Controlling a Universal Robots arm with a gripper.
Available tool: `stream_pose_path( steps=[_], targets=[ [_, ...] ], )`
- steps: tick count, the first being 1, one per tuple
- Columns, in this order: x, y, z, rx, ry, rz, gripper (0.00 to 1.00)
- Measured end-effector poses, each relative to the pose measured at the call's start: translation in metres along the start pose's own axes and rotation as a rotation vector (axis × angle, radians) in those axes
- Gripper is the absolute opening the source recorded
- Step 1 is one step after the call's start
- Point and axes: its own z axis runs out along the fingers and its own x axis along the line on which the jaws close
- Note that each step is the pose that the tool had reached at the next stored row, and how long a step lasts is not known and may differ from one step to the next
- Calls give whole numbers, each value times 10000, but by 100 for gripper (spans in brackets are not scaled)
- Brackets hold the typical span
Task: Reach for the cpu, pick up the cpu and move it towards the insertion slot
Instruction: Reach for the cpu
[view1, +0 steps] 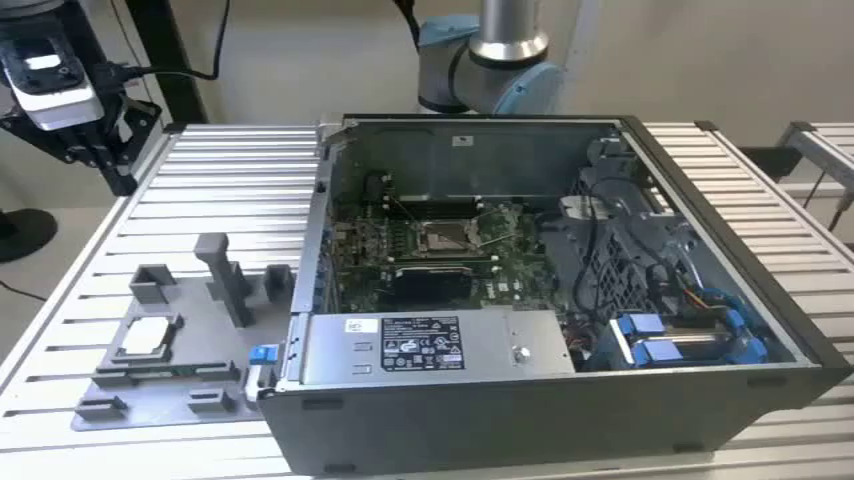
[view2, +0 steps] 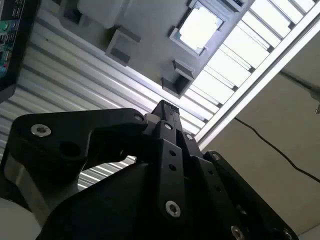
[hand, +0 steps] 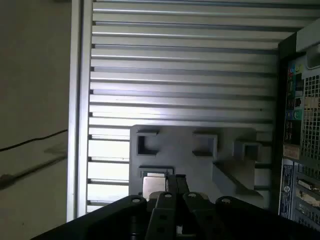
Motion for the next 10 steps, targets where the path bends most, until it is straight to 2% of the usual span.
stream_pose_path(
  steps=[10],
  targets=[
    [0,0,0,0,0,0,0]
  ],
)
